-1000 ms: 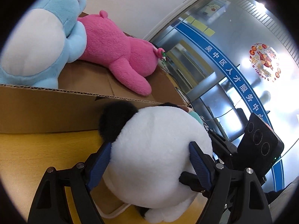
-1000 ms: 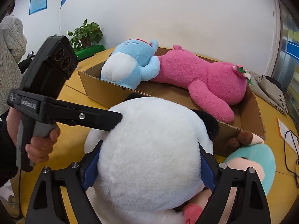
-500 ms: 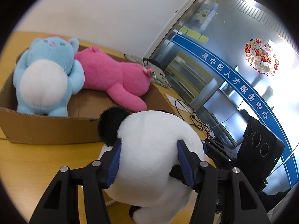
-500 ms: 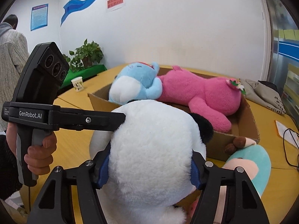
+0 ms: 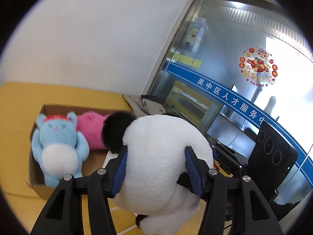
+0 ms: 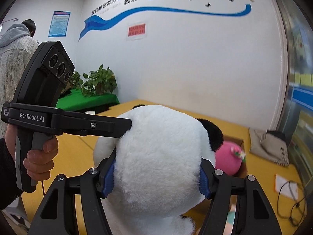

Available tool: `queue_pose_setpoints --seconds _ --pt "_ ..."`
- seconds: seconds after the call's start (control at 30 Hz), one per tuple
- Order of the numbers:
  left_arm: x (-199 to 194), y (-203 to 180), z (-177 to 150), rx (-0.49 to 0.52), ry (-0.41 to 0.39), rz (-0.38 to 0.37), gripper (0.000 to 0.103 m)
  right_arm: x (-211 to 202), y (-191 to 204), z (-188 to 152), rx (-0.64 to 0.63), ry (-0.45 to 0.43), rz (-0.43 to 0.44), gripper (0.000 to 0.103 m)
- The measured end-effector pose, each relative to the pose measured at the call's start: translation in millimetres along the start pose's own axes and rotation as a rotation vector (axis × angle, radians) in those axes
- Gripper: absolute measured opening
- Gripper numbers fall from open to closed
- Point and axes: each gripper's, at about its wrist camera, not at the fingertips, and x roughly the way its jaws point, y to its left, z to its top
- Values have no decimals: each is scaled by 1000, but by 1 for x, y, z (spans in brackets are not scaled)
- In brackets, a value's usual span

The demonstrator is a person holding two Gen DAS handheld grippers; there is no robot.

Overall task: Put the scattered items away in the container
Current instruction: 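Lift the panda plush with both grippers and carry it over the box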

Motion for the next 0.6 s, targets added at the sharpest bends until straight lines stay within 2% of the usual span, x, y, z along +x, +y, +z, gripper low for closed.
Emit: queue_pose_setpoints --seconds 0.1,0.27,0.4,0.5,0.6 --pt "-5 -12 30 84 -37 27 55 -1 -5 28 -31 -49 -6 72" --pt "-5 -18 78 141 -73 11 55 -2 -17 73 -67 -128 -31 72" --pt "7 -20 109 171 -100 37 55 4 -29 99 -85 -185 -63 72" --pt "24 -11 123 182 -90 57 55 18 -43 109 -67 -230 -79 72" --pt "48 7 126 177 -51 65 55 40 -60 109 -24 -227 -91 72"
